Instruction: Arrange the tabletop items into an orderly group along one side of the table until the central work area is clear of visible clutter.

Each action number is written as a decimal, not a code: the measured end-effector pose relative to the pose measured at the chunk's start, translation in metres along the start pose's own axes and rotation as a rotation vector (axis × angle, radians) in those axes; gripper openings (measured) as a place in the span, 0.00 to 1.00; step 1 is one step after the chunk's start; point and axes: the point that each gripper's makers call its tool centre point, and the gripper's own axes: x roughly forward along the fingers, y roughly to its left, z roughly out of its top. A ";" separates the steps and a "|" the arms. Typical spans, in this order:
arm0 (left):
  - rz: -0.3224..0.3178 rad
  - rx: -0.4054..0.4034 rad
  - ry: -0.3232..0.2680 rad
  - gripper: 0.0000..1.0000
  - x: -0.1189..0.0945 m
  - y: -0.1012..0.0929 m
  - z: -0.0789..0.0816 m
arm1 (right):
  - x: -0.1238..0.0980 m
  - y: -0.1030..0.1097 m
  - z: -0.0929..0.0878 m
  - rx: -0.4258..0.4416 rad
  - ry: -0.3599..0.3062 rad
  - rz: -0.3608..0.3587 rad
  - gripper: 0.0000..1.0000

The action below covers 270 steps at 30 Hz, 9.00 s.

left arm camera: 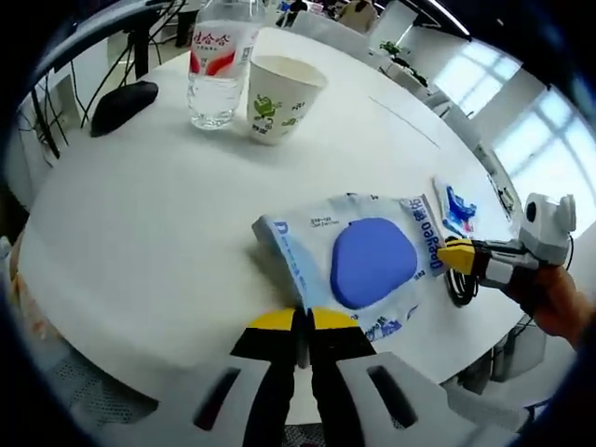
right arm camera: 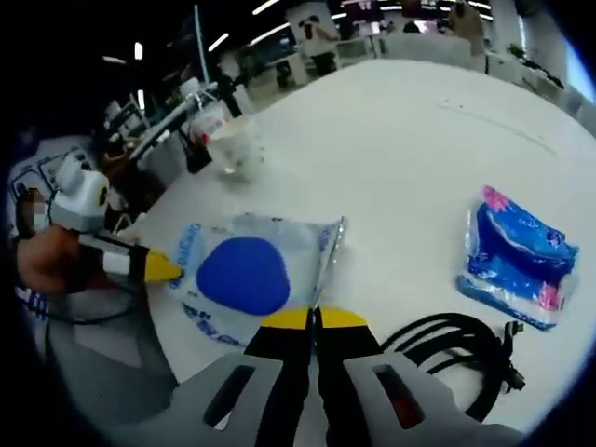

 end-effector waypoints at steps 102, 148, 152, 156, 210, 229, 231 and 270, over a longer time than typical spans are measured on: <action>-0.118 -0.201 -0.198 0.00 0.045 -0.018 0.106 | -0.004 -0.053 0.046 0.285 -0.161 -0.068 0.00; -0.127 -0.300 -0.229 0.02 0.040 -0.003 0.107 | 0.007 -0.062 0.049 0.360 -0.190 -0.085 0.00; -0.124 -0.300 -0.234 0.02 0.039 -0.005 0.109 | 0.007 -0.063 0.049 0.367 -0.191 -0.084 0.00; -0.132 -0.299 -0.230 0.03 0.041 -0.004 0.111 | 0.002 -0.065 0.049 0.371 -0.199 -0.088 0.01; -0.154 0.073 -0.188 0.16 0.007 -0.016 0.058 | -0.073 -0.132 -0.018 0.311 -0.185 -0.237 0.23; -0.178 0.100 -0.194 0.20 -0.009 -0.024 0.048 | -0.061 -0.119 -0.022 0.034 -0.061 -0.219 0.18; -0.173 0.096 -0.197 0.20 -0.011 -0.022 0.048 | -0.061 -0.118 -0.022 0.016 -0.054 -0.213 0.17; -0.147 0.171 -0.211 0.26 -0.030 -0.022 0.041 | -0.095 -0.149 -0.004 0.147 -0.171 -0.204 0.22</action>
